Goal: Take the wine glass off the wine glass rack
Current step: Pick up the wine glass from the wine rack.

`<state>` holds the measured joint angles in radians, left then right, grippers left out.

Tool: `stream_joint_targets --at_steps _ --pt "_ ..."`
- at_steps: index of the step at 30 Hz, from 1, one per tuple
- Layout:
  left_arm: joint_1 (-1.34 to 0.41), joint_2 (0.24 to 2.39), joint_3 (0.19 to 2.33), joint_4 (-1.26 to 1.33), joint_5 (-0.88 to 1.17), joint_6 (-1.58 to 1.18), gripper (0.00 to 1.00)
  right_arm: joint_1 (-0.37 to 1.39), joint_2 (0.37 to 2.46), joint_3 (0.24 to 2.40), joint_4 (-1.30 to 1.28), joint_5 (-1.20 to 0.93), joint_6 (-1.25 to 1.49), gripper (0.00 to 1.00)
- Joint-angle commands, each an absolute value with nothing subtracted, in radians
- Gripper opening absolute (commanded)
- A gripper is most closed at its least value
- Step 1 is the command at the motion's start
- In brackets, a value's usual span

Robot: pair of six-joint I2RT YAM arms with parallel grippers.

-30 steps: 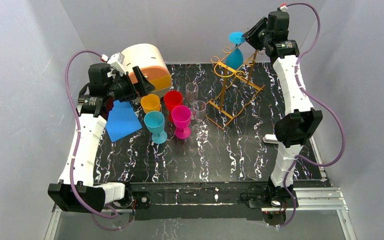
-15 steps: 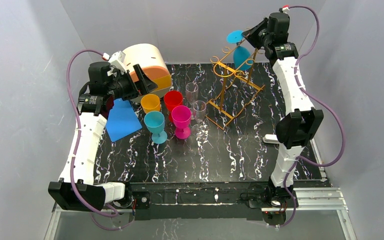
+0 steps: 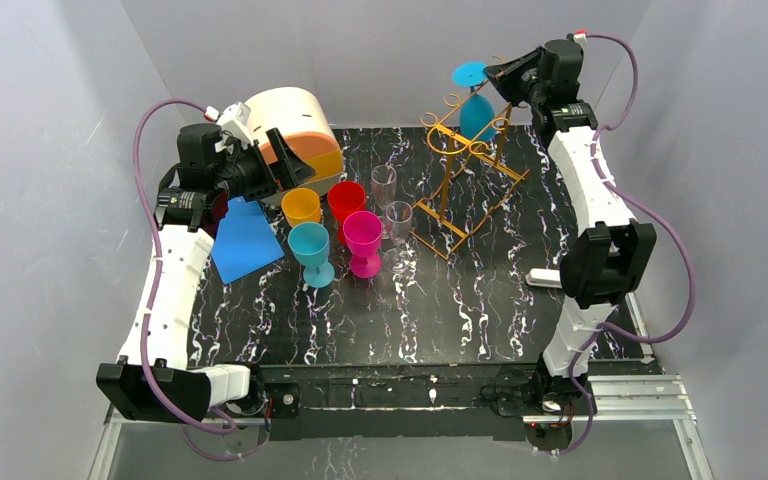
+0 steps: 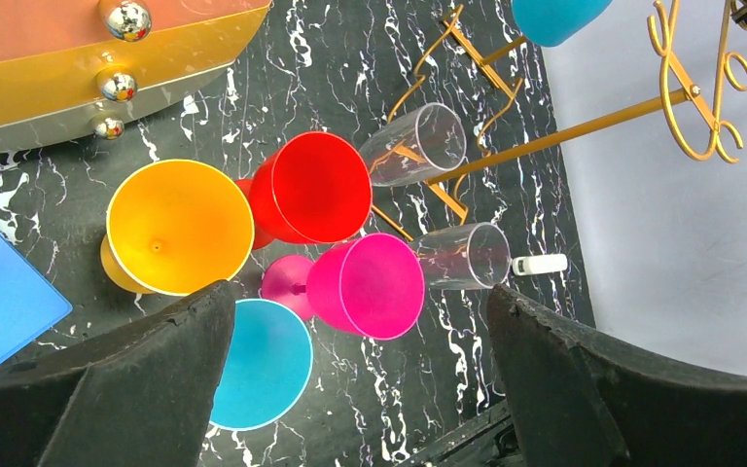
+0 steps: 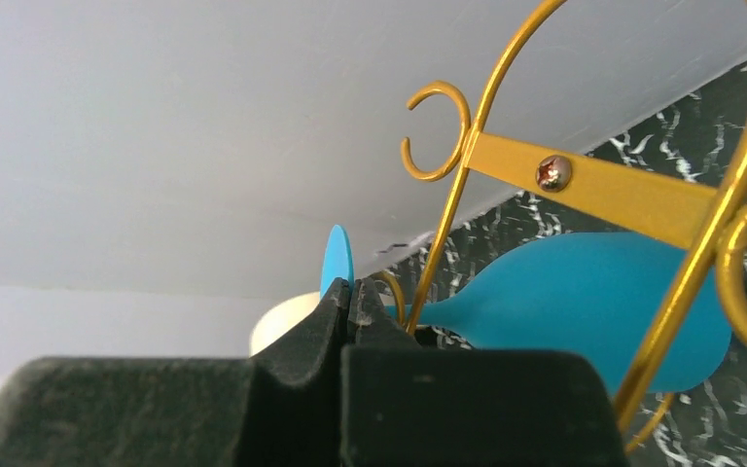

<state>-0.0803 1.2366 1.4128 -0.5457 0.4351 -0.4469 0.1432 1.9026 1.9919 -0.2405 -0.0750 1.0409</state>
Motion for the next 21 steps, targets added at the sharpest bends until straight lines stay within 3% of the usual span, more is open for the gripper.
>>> stream_joint_targets --at_steps 1,15,21 --pt "-0.074 1.233 1.403 -0.534 0.436 -0.451 0.98 0.140 1.835 1.919 -0.055 -0.095 1.177 0.01" --pt "-0.074 1.229 1.402 -0.536 0.441 -0.453 0.98 0.143 1.917 2.028 -0.081 -0.146 1.194 0.01" --pt "-0.074 1.229 1.404 -0.534 0.444 -0.459 0.98 0.150 1.901 2.033 -0.133 -0.031 1.181 0.01"
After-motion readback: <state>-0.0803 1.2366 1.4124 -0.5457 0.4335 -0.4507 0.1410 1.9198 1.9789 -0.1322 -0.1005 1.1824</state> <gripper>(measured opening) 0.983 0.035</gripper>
